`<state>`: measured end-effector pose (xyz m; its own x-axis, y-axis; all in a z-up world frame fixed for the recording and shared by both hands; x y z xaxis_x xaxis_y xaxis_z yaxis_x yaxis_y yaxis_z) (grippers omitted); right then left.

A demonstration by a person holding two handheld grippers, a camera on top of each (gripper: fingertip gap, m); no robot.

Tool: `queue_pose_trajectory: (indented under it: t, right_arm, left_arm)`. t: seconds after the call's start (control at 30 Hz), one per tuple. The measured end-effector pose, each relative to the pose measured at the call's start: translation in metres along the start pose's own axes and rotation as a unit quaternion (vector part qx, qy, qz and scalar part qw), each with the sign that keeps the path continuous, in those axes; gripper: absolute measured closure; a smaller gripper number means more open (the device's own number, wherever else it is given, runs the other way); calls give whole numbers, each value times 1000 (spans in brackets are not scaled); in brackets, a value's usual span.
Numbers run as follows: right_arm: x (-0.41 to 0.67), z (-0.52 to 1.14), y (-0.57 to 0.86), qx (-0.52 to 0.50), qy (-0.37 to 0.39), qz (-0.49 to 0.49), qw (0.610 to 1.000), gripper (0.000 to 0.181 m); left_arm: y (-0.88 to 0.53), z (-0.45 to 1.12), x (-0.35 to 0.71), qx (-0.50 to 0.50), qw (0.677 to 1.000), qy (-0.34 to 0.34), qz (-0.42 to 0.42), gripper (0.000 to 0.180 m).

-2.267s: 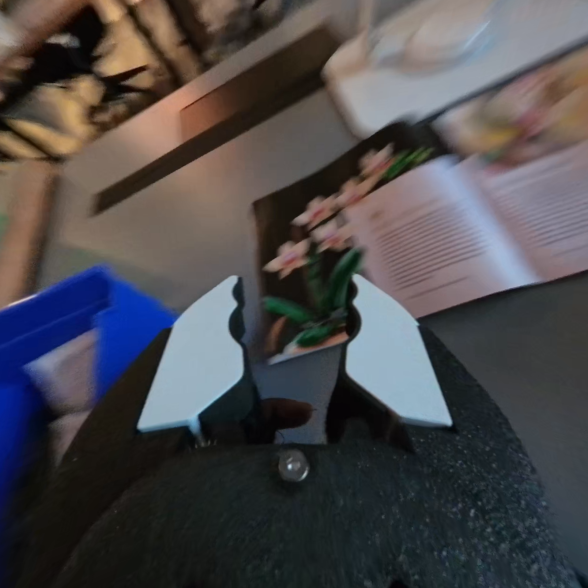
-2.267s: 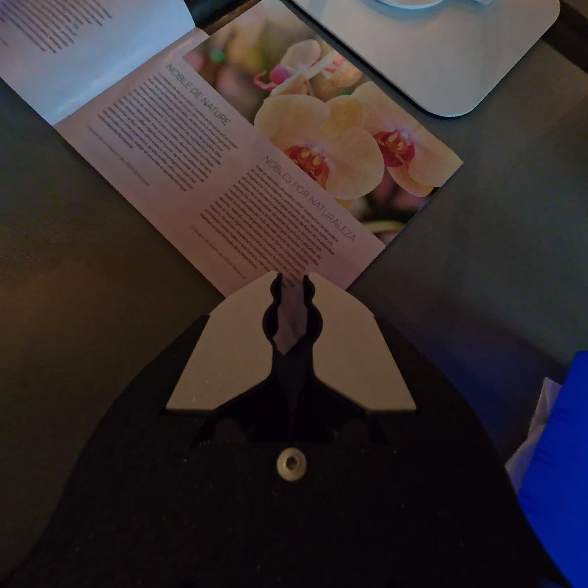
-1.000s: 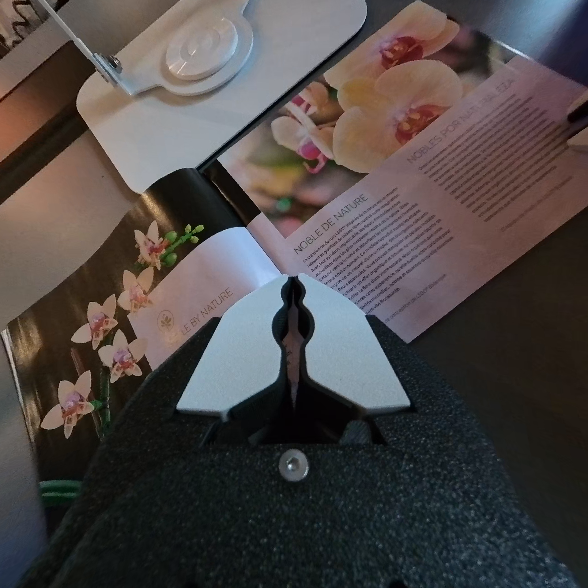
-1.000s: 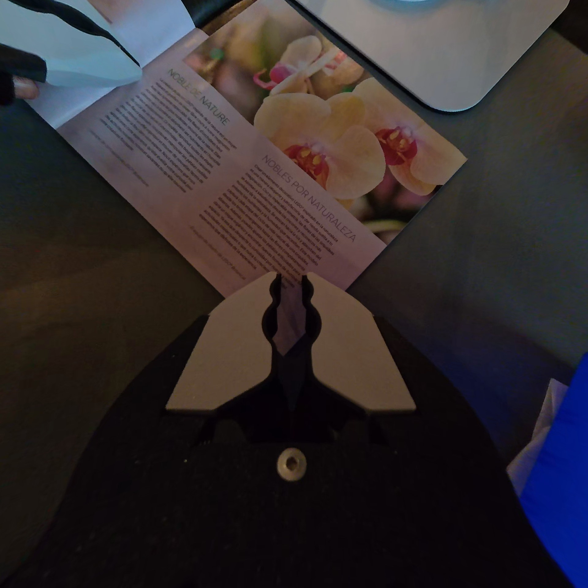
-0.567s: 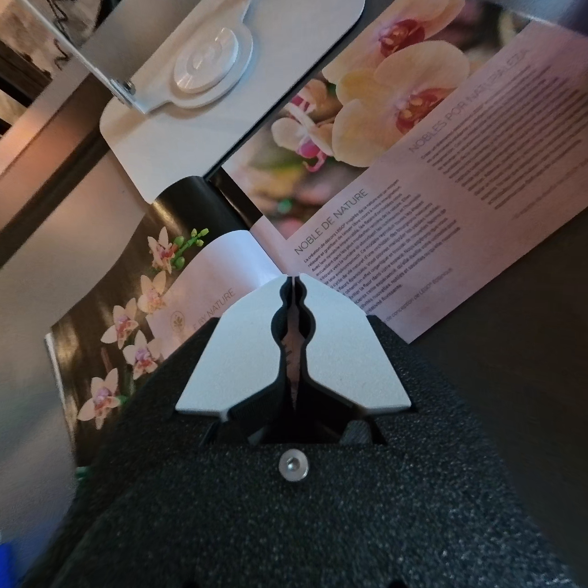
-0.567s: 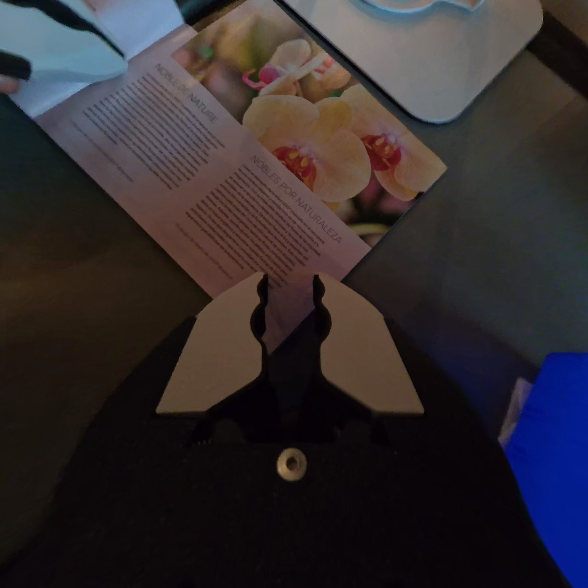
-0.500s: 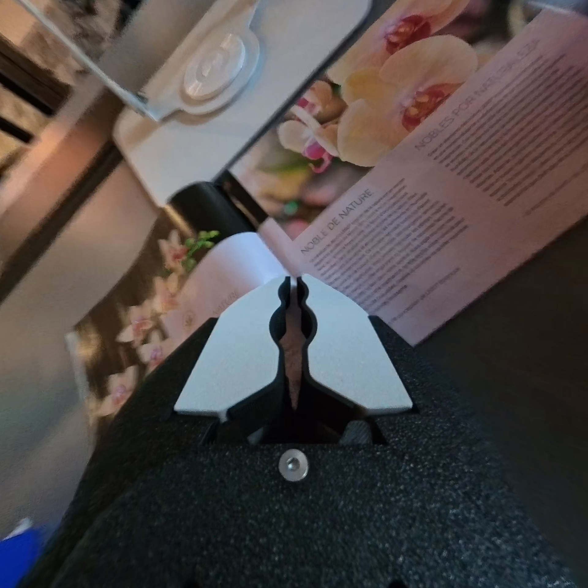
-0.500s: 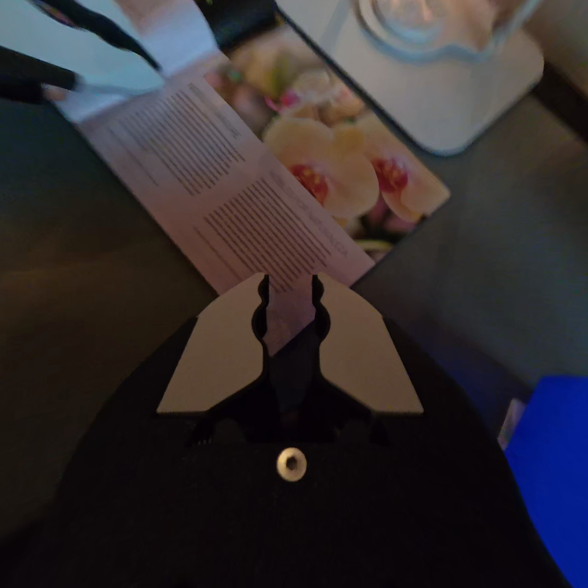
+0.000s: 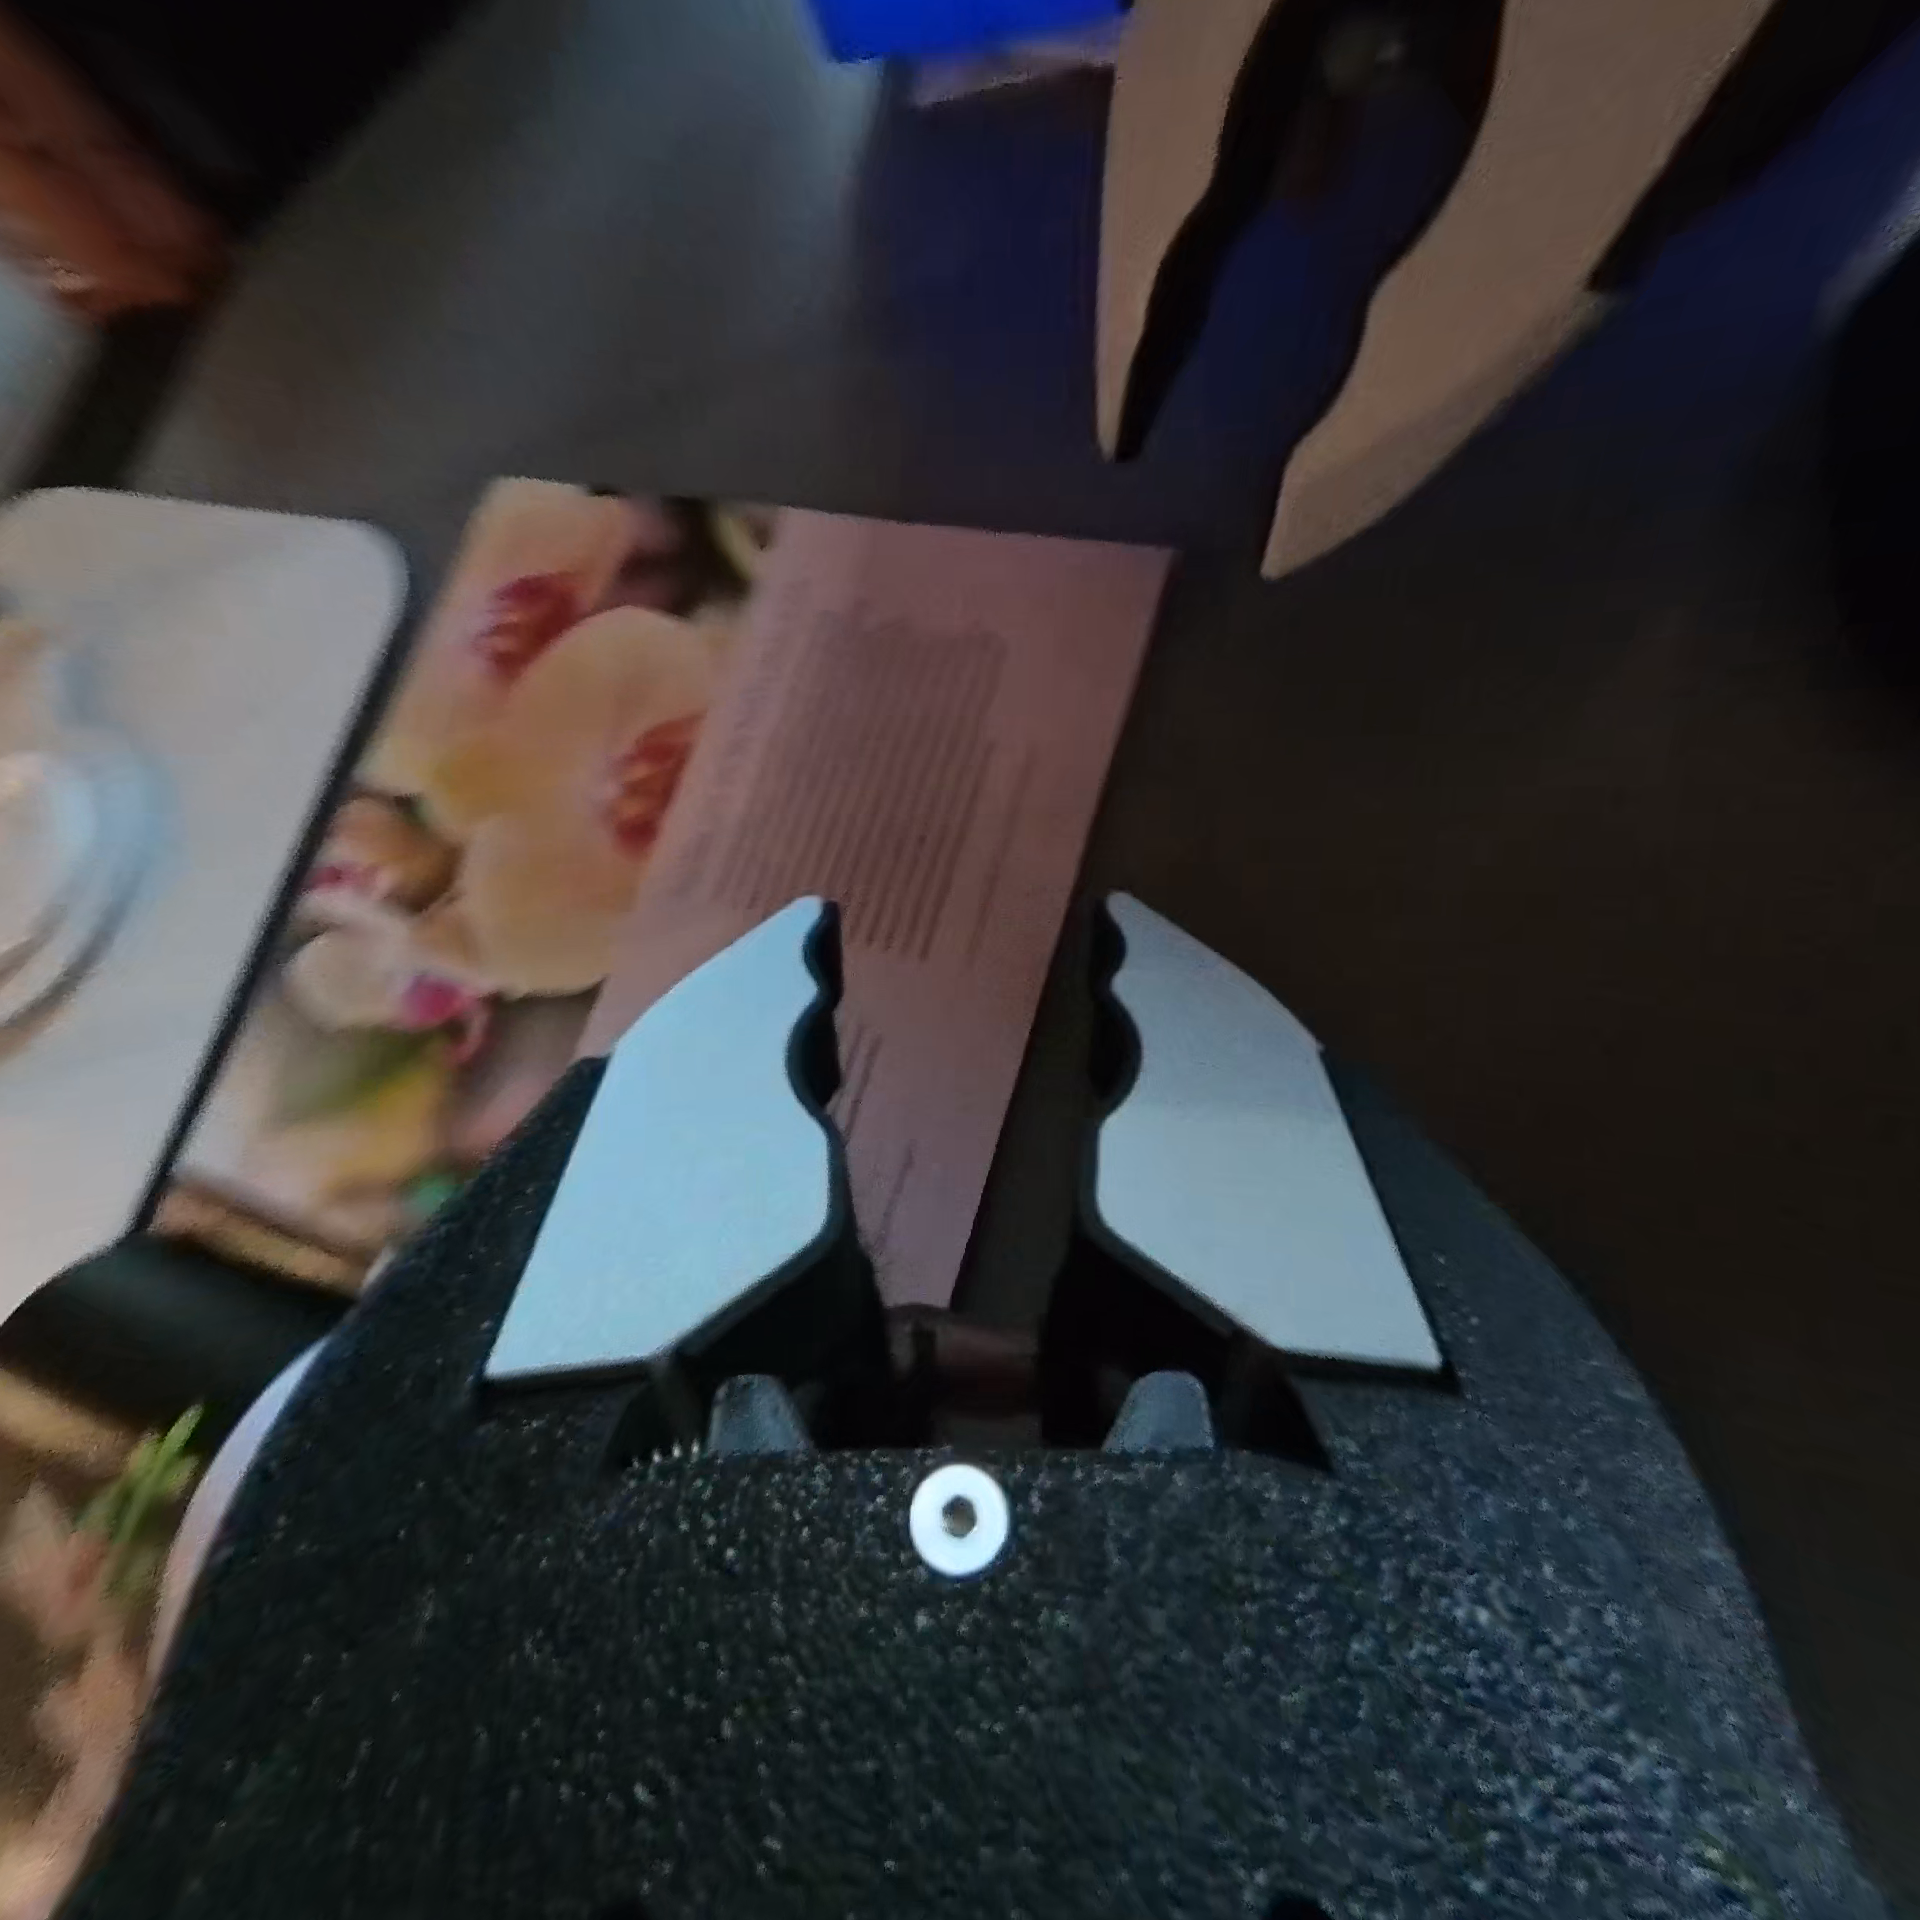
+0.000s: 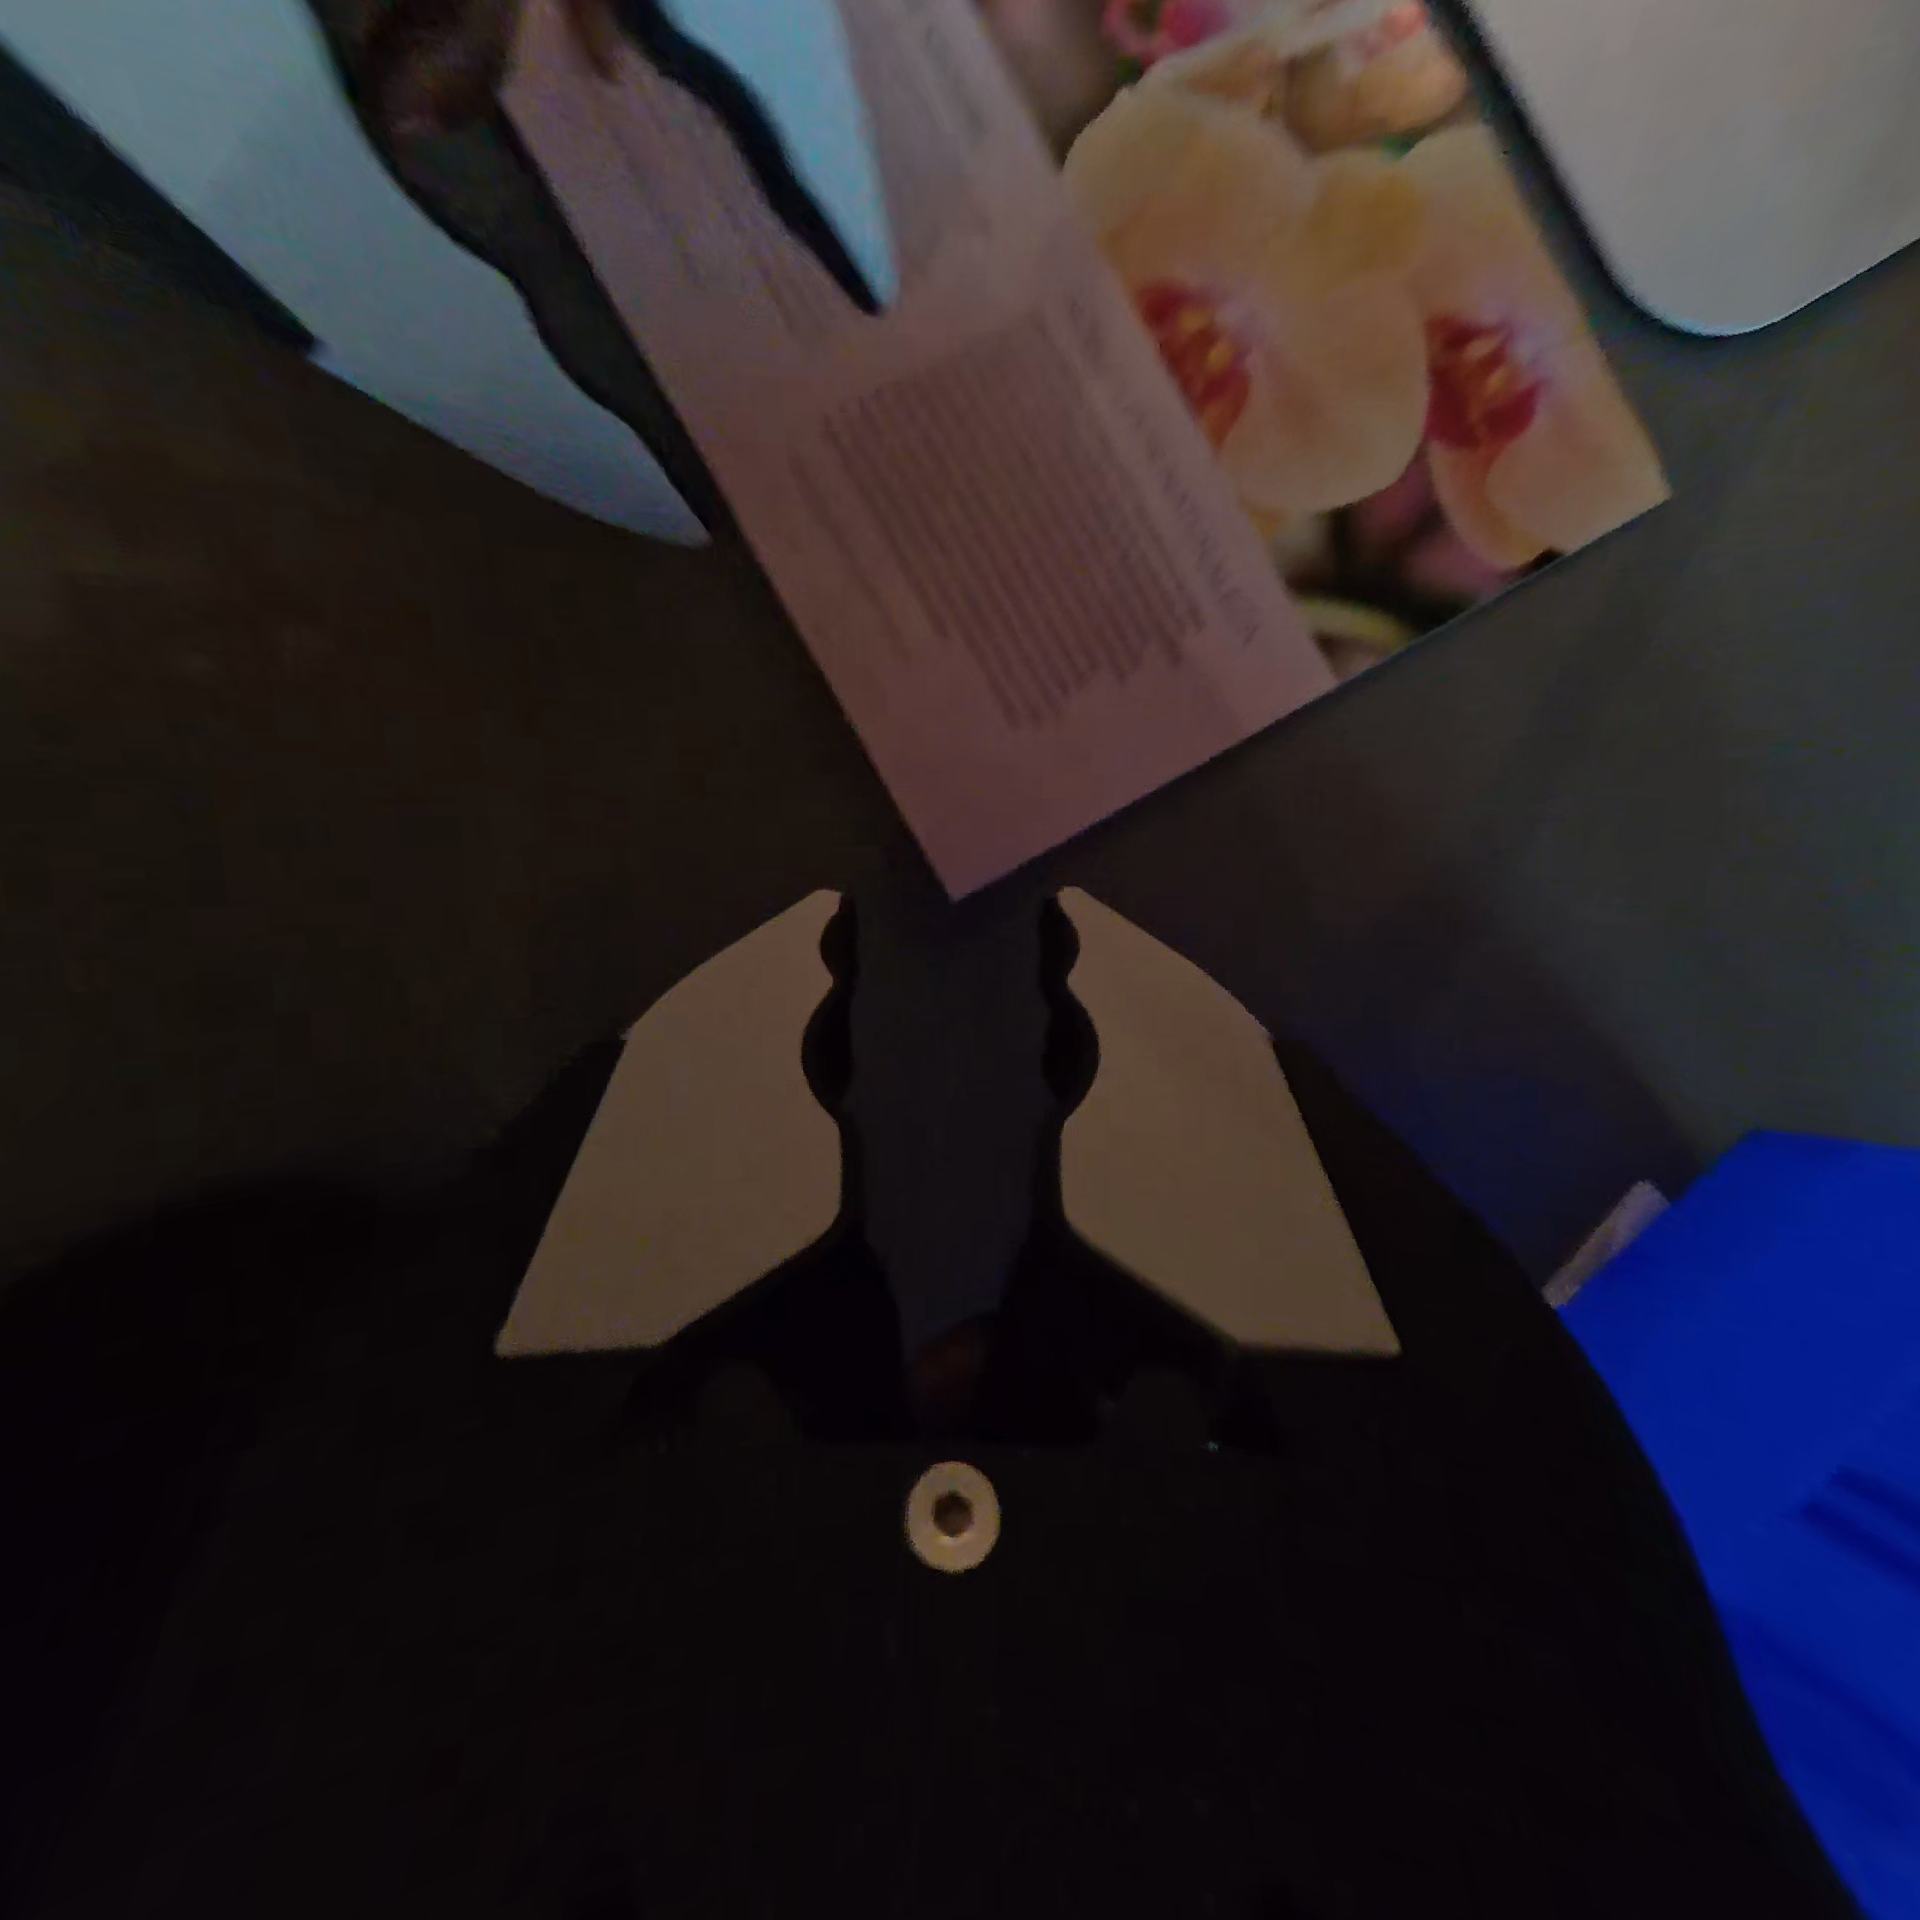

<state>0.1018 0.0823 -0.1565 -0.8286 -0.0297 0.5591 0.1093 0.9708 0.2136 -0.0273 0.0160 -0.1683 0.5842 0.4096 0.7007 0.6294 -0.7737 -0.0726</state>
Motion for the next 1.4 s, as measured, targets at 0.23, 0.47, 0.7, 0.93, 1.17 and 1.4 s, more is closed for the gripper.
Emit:
queue_pose_trajectory:
  t: [0.23, 0.47, 0.7, 0.93, 1.17, 1.4]
  right_arm:
    - [-6, 8, -1, -16, 25, 32, 999, 153]
    - [-8, 11, 5, -26, 21, 27, 999, 157]
    - [-7, 12, 7, -33, 25, 21, 999, 159]
    - [-5, 9, 8, -34, 34, 28, 998, 158]
    - [-3, 8, 11, -38, 45, 32, 998, 158]
    - [-2, 7, 12, -33, 45, 57, 997, 158]
  left_arm:
    - [-6, 10, -5, -70, 996, 7, -50, 161]
    - [-5, 11, -6, -91, 993, 24, -65, 167]
    - [-4, 11, -6, -92, 993, 26, -63, 168]
    - [-5, 11, -6, -92, 993, 27, -63, 168]
    - [-5, 10, -6, -92, 993, 27, -62, 168]
    - [-5, 10, -6, -93, 993, 28, -63, 168]
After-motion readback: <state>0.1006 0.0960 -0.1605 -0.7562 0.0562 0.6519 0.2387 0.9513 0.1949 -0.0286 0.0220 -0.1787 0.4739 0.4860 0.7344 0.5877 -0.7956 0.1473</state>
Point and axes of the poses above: each gripper's, where its closed fingertips meet, z out along the fingers, x out of its top, y = z × x across the jaws, the point moved 6 cm from there along -z, back along the fingers, and after that the axes turned 10 degrees about -x, right-handed, at the moved point
